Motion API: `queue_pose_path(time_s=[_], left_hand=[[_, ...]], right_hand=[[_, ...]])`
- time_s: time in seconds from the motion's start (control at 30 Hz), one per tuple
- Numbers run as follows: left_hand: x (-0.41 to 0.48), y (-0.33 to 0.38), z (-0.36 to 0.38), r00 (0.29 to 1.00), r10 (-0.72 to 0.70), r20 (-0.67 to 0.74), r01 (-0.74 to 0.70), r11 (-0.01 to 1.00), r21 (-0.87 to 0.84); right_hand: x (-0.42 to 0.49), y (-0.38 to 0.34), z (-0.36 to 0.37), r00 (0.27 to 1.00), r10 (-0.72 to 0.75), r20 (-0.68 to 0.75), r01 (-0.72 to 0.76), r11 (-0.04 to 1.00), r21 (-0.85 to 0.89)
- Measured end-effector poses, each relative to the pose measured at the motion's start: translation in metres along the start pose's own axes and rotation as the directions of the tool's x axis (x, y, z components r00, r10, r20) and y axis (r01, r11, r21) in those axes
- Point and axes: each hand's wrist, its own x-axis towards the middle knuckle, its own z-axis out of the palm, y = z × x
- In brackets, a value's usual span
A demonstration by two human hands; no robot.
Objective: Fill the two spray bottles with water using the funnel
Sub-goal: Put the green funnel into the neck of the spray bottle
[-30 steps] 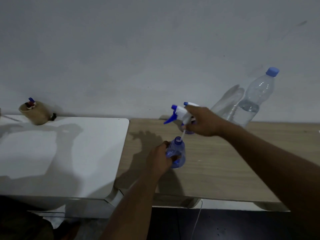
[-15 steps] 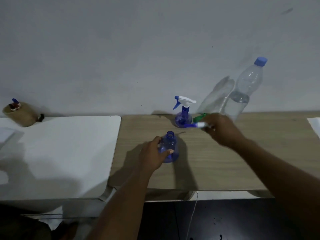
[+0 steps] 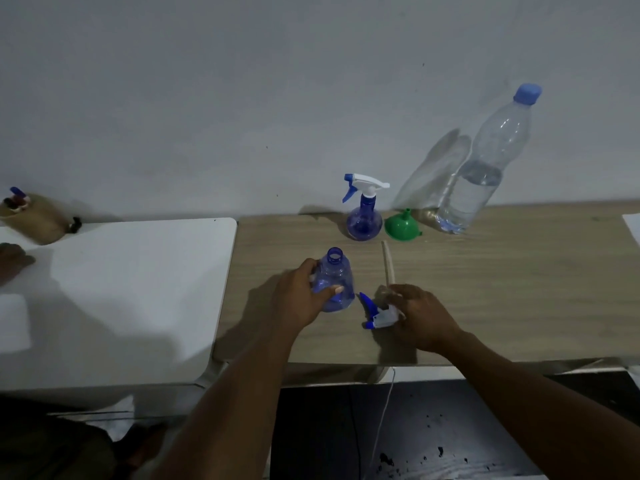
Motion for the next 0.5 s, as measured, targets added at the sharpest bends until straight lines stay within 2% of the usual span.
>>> queue_pose_path(time_s=[0.13, 0.27, 0.4, 0.5], left_hand=[[0.0, -0.001, 0.001, 1.0, 0.003, -0.02, -0.004, 0.999, -0.039], [0.005, -0.005, 0.004, 0.999, 0.006, -0.032, -0.008, 0.998, -0.066], [0.009, -0.006, 0.008, 0.999, -0.011, -0.04, 0.007, 0.995, -0.095], [0.008, -0.004, 0.009, 0.999, -0.039, -0.029, 0.035, 0.992, -0.12]], right_hand=[[0.034, 0.007, -0.026, 0.975, 0.116, -0.188, -0.107, 0.993, 0.057], [0.092, 0.026, -0.061, 0.948, 0.196, -0.252, -0.181, 0.98, 0.079], [0.142, 0.051, -0.076, 0.963, 0.22, -0.159, -0.23, 0.972, -0.047], [0.163, 0.064, -0.073, 0.976, 0.203, -0.079, -0.212, 0.97, -0.119]])
